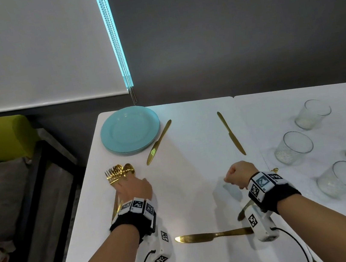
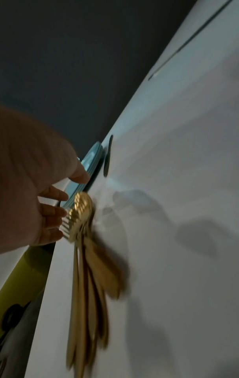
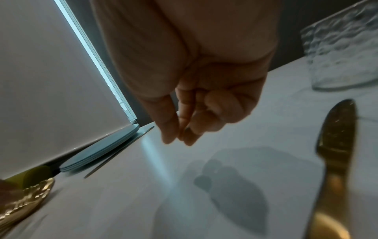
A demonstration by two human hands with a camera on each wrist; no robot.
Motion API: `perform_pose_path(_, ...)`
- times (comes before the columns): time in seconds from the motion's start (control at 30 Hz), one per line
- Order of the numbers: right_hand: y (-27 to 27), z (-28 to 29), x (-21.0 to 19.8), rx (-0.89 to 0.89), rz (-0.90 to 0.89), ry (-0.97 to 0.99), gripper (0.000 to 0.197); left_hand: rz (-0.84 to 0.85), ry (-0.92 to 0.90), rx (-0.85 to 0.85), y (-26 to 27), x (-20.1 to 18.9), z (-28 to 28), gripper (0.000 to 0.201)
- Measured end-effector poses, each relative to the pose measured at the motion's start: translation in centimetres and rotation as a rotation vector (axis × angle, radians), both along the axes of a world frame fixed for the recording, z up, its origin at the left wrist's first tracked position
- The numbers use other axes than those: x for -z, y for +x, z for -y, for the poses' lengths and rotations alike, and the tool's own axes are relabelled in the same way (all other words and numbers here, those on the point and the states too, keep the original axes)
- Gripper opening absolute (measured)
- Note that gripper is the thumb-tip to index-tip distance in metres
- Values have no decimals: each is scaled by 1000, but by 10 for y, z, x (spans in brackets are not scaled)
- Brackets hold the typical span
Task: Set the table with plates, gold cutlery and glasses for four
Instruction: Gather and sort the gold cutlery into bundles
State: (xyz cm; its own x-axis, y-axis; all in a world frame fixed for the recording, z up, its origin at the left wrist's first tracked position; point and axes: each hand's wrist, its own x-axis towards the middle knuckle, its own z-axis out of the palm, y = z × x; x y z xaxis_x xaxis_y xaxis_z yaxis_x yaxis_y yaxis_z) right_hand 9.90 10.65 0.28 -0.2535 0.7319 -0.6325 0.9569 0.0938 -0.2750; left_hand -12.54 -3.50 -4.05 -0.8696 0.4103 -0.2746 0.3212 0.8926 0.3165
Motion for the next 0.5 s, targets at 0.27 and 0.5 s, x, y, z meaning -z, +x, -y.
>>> perform_pose_path(0.27,63,-1,20,145,280,1,56,58,169,287,61,-18,-37,37)
perform_pose_path(0.5,70,11,34,300,179,-112,29,187,190,442,104,-15,-47,32)
